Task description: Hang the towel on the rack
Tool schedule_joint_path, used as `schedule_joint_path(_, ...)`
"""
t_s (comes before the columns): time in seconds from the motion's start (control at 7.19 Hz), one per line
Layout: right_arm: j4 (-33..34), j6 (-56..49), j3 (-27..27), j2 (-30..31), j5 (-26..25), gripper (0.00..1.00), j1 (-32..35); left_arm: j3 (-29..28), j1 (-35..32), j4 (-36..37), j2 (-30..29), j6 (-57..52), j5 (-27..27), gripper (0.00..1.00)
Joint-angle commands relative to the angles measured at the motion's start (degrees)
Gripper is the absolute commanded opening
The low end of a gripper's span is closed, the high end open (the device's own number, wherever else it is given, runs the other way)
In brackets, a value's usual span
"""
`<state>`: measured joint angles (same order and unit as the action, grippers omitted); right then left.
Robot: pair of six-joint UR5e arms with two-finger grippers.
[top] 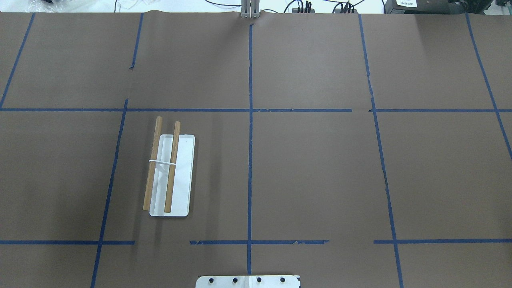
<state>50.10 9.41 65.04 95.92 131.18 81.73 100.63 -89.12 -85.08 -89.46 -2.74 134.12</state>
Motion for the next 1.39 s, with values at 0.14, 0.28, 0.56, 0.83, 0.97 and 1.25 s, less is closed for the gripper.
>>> schedule_joint_path(0.14,-0.09,-0.01,0.08,-0.03,-1.62,0.49,-0.61,0.09,0.0,0.0,-0.01,0.02,0.0,1.0)
schedule_joint_path(0.28,-0.18,-0.36,0.26,-0.2,-1.63,0.03,-0.61,0.09,0.0,0.0,-0.18,-0.07,0.0,1.0)
schedule_joint_path(0.56,-0.18,-0.63,0.78,-0.12,-1.2,0.0,-0.43,0.18,0.0,0.0,-0.27,-0.07,0.0,1.0)
schedule_joint_path(0.83,0.0,-0.63,5.93,0.32,-0.67,0.0,0.7,0.26,0.0,-0.09,-0.62,-0.07,0.0,1.0)
schedule_joint_path(0.97,0.61,-0.54,11.54,0.76,-0.49,0.0,3.23,0.53,0.0,-0.17,-0.97,-0.16,0.0,1.0)
schedule_joint_path(1.25,0.79,-0.02,19.82,-0.37,-2.23,0.0,4.31,-0.26,0.0,-6.55,-1.42,0.1,-0.17,1.0)
